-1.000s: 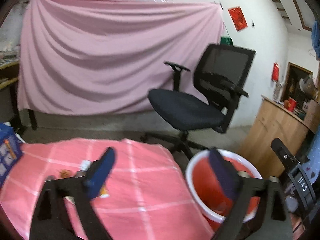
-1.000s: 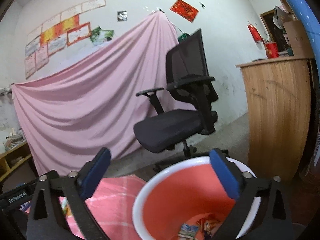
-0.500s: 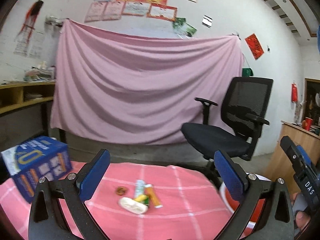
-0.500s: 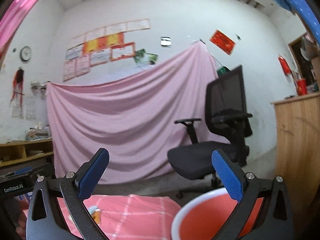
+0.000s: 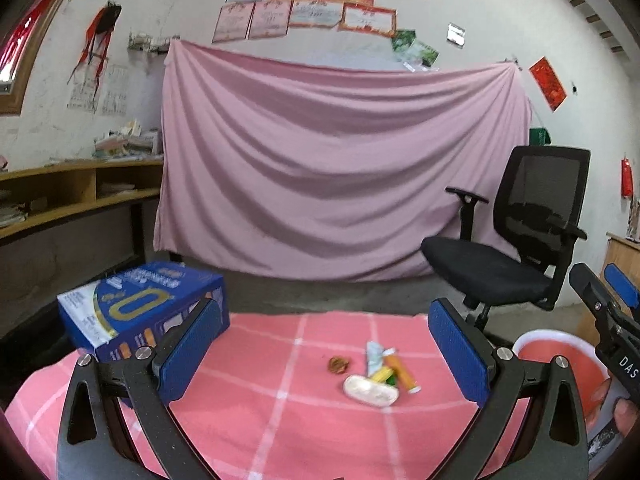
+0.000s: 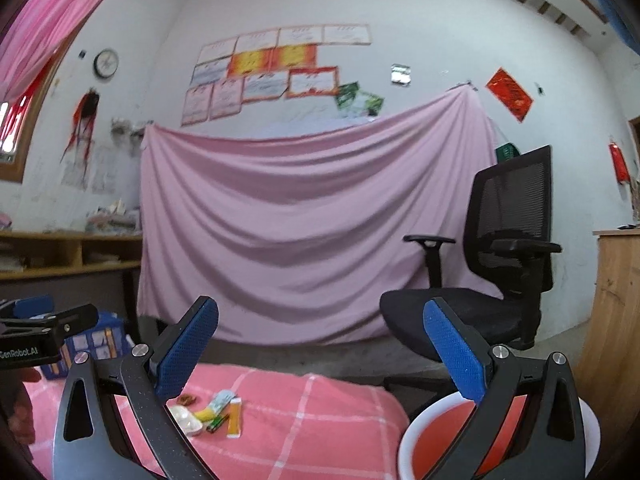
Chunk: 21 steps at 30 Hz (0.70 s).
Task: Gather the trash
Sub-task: 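Move both tools back over the table toward the remaining trash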
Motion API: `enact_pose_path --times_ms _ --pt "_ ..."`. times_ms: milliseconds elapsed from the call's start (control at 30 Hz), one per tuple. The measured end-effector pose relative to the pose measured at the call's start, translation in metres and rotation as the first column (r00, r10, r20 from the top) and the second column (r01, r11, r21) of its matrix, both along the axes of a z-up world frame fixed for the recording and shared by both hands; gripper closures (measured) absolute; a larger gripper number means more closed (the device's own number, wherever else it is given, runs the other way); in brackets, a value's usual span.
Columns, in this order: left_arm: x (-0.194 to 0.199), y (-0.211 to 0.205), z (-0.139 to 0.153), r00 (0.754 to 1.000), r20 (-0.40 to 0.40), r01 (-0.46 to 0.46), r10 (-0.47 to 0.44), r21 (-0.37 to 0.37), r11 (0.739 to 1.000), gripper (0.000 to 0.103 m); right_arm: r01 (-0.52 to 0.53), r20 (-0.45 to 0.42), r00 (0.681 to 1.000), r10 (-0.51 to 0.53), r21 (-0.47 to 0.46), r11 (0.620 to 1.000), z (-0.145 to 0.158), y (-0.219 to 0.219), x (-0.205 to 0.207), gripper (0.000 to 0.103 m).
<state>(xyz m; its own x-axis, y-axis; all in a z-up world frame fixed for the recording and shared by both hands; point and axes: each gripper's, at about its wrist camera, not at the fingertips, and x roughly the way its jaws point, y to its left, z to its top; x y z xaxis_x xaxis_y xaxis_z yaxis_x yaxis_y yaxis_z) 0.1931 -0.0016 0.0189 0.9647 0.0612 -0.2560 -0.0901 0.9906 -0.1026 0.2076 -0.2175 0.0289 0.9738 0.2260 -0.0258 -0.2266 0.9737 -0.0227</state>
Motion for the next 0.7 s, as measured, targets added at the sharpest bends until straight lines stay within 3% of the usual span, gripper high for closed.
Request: enact_pose_path --times_ms 167,367,700 --pt "0.023 0.012 -0.019 0.987 -0.155 0.031 -0.039 -0.057 0.998 0.001 -0.024 -0.109 0.994 0.022 -0.02 1.0 -0.015 0.008 0.018 0.0" --pt "0.05 0.01 -0.038 0.95 -0.308 0.025 -0.056 -0.104 0.994 0.002 -0.012 -0.236 0.972 0.003 -0.037 0.999 -0.028 0.009 0.038 0.0" --pt "0.088 -0.017 -0.062 0.879 -0.453 0.111 -0.149 -0.11 0.988 0.009 -0.014 -0.392 0.92 -0.011 -0.06 0.998 -0.043 0.002 0.077 0.0"
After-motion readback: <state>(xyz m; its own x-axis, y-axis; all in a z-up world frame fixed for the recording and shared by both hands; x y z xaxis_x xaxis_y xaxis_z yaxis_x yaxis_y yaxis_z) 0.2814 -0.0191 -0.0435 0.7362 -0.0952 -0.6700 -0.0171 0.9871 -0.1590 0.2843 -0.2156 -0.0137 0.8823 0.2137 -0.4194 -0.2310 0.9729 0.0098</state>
